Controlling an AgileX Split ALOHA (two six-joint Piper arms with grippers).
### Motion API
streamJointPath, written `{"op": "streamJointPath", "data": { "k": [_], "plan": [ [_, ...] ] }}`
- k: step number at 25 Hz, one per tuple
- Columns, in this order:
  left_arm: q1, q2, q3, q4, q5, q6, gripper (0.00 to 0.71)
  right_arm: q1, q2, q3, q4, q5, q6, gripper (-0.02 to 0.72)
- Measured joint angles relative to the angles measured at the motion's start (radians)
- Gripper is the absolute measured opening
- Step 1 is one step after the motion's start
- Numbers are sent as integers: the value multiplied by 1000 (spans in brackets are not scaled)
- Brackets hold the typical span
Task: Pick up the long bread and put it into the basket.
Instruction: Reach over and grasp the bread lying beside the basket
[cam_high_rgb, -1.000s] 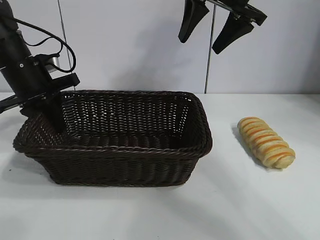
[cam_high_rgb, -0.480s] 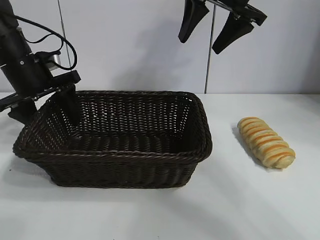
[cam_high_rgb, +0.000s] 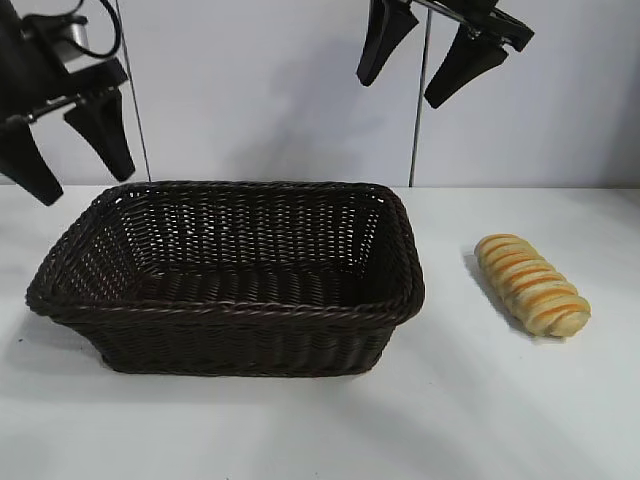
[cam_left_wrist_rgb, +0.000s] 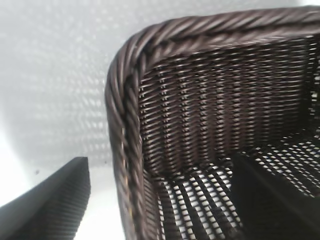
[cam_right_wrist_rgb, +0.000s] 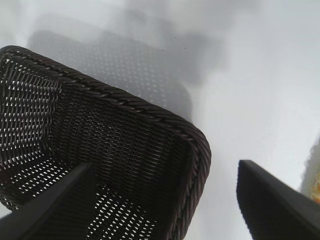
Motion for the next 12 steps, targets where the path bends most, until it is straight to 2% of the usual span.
{"op": "streamJointPath", "data": {
  "k": [3,8,12],
  "plan": [
    [-15,-31,31,-68,-20,-7,564,0,0,0,0,0,0,561],
    [-73,-41,142,-109,-130,-11,564,0,0,0,6,0,0,561],
    [-73,-41,204,-112,-194,-16,564,0,0,0,6,0,0,561]
  ]
}}
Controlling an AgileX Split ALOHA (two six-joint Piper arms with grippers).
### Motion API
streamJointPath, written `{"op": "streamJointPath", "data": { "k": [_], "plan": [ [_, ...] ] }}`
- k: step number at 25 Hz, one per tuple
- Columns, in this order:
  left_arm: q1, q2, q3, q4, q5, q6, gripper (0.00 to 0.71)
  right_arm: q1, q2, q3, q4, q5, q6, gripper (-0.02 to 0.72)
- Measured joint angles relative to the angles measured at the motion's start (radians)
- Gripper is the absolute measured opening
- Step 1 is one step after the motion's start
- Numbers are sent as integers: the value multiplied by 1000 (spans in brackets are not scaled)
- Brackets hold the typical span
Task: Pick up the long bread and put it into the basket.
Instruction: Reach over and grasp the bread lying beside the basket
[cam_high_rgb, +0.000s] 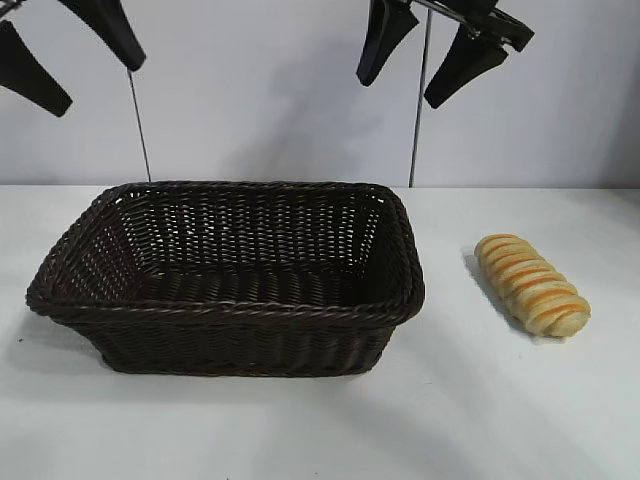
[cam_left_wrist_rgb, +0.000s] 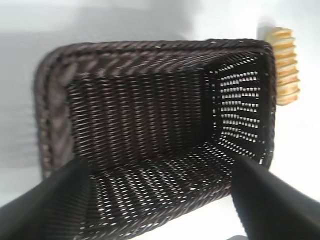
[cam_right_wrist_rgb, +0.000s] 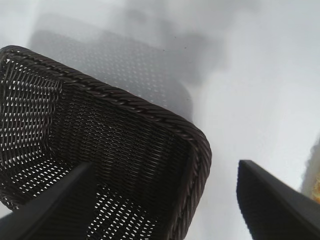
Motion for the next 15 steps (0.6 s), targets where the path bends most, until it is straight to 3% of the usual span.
{"op": "streamJointPath", "data": {
  "k": [15],
  "plan": [
    [0,0,8,-4,-26,-4,564,0,0,0,0,0,0,561]
  ]
}}
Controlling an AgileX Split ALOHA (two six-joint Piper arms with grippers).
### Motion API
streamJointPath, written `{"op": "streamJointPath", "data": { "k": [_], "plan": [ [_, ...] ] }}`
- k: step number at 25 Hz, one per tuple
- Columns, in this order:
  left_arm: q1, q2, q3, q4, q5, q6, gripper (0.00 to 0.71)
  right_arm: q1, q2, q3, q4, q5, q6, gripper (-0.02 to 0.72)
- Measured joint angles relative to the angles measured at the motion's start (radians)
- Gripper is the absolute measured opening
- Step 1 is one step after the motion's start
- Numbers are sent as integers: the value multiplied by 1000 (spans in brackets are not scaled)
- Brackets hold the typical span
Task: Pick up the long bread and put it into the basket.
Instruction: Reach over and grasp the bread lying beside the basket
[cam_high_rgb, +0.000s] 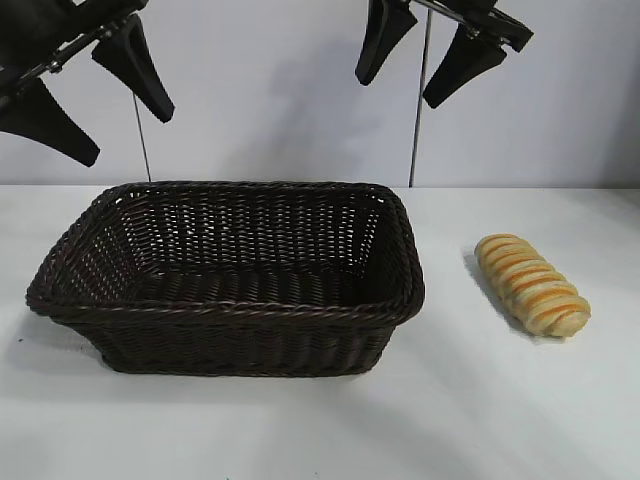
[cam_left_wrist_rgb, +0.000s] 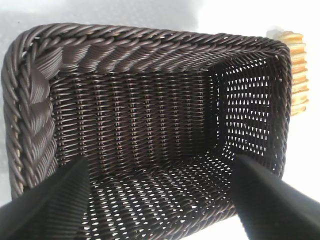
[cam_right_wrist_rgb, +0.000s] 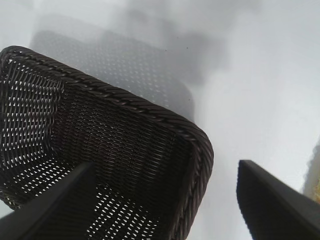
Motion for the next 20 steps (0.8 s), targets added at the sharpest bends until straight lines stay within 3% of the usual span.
{"op": "streamJointPath", "data": {
  "k": [4,6,11,13,20],
  "plan": [
    [0,0,0,0,0,0,564,0,0,0,-12,0,22,561],
    [0,0,0,0,0,0,564,0,0,0,-59,0,28,561],
    [0,0,0,0,0,0,564,-2,0,0,-288,0,104,561],
    [0,0,0,0,-1,0,564,-14,0,0,-346,0,131,561],
    [0,0,0,0,-1,0,564,-62,0,0,-398,0,154,561]
  ]
}}
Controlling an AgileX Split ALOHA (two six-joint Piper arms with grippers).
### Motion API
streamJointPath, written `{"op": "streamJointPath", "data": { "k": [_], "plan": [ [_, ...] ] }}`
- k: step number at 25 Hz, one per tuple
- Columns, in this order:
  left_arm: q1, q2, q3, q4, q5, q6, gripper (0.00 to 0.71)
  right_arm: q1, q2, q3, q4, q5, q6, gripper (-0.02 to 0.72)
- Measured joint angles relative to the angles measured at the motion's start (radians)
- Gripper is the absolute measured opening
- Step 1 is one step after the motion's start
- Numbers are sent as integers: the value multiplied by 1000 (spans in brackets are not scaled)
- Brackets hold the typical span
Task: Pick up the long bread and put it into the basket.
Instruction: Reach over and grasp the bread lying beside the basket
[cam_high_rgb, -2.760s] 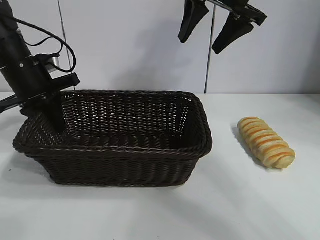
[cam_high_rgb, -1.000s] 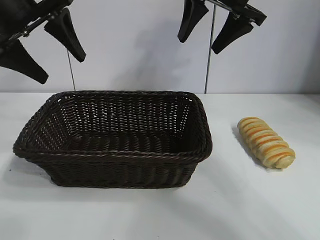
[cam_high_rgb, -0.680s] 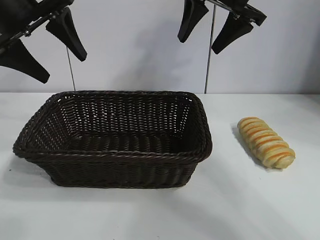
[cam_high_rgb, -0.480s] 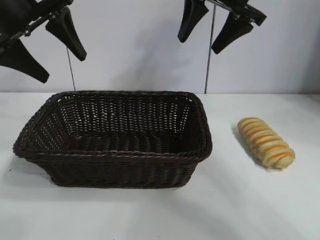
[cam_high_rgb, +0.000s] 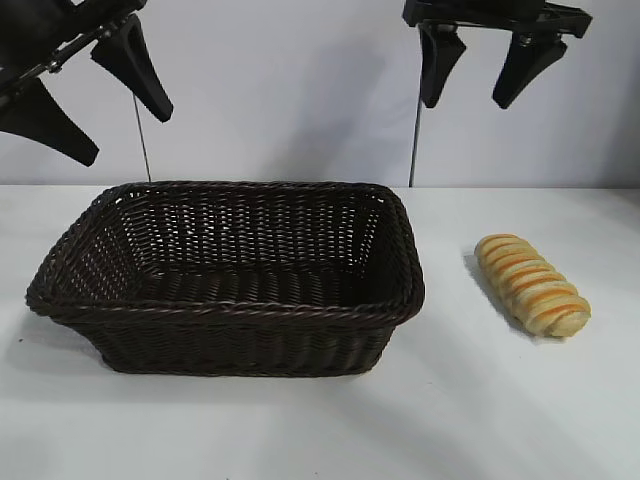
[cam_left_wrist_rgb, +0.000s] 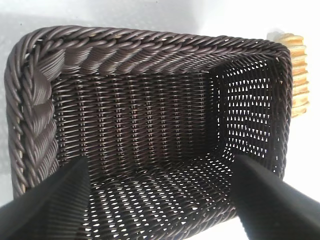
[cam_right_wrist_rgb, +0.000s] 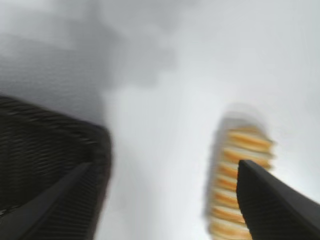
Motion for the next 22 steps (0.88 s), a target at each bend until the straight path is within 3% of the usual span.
{"op": "streamJointPath", "data": {
  "k": [13,22],
  "plan": [
    [0,0,0,0,0,0,564,-6,0,259,-33,-6,0,561],
    [0,0,0,0,0,0,564,-6,13,394,-33,-117,18,561]
  ]
}}
